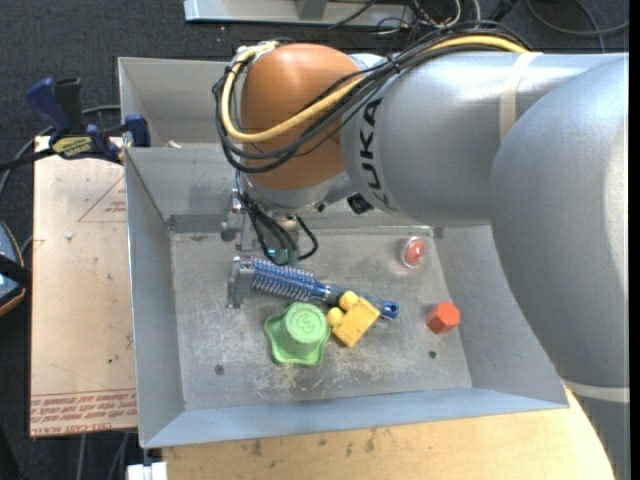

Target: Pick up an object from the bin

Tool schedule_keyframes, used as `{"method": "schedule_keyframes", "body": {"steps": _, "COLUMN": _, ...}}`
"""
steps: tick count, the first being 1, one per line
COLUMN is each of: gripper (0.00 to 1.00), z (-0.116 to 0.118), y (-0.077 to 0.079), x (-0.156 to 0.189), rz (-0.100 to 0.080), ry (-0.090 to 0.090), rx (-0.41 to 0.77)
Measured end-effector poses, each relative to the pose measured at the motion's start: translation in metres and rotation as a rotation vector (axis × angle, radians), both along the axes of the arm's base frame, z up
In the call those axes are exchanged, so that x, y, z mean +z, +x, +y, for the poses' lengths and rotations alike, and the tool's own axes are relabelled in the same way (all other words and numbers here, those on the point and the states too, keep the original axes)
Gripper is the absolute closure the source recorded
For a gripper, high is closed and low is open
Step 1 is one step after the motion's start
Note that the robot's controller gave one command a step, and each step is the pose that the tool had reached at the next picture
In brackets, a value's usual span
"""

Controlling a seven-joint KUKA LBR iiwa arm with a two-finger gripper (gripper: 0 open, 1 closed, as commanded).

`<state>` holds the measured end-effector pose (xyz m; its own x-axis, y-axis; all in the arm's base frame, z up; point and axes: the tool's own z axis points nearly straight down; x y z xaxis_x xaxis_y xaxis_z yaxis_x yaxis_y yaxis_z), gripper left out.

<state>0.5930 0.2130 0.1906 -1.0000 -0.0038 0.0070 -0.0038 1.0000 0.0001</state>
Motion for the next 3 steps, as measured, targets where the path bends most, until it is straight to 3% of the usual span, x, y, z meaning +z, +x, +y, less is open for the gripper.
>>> {"method": "schedule_keyframes", "body": {"steps": 1, "gripper": 0.00, "z": -0.067, "y": 0.028, "x": -0.091, "rz": -0.001, "ry": -0.004, "rx": -0.035}}
{"method": "schedule_keyframes", "body": {"steps": 2, "gripper": 1.00, "z": -0.063, "y": 0.030, "x": -0.086, "rz": -0.008, "ry": 0.001, "rx": -0.031}}
{"method": "schedule_keyframes", "body": {"steps": 3, "gripper": 1.00, "z": -0.064, "y": 0.031, "x": 0.026, "rz": -0.016, "ry": 0.003, "rx": 0.136}}
